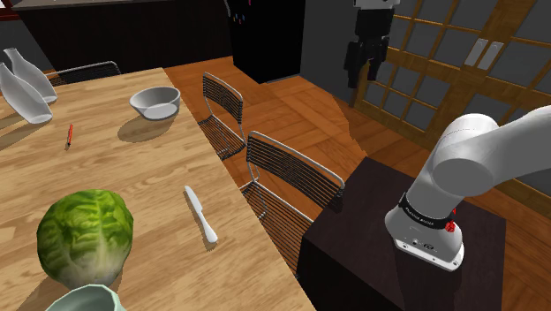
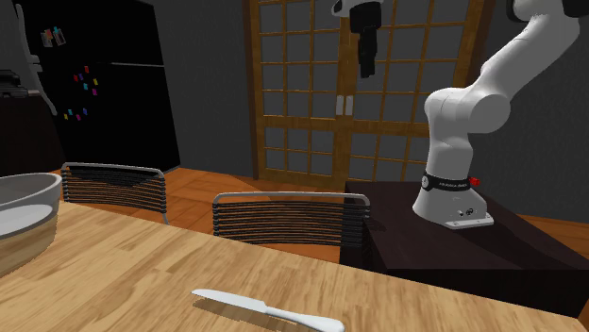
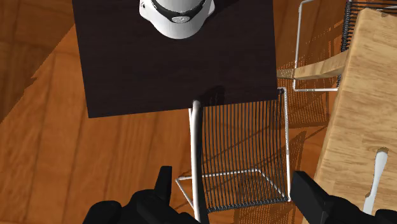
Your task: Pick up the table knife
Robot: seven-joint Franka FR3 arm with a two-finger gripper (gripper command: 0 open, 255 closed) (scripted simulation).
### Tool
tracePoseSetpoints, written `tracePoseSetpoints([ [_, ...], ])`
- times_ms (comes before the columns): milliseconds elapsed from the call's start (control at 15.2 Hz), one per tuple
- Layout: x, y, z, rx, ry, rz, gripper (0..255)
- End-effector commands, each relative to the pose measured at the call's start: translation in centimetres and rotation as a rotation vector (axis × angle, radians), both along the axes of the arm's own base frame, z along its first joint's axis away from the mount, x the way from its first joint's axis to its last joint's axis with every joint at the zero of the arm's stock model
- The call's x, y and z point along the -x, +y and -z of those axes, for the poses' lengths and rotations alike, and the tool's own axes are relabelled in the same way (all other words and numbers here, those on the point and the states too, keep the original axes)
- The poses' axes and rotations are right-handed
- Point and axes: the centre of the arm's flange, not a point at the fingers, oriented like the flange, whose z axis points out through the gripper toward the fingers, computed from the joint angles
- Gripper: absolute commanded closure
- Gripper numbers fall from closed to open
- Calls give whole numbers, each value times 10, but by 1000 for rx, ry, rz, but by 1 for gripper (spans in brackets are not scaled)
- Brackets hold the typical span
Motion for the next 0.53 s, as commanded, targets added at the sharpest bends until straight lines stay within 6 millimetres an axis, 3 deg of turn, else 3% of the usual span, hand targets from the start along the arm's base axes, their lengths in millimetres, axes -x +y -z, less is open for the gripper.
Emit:
tracePoseSetpoints([
  [0,0,0,0,0,0,0,0],
  [462,-34,73,45,-1,13,38,0],
])
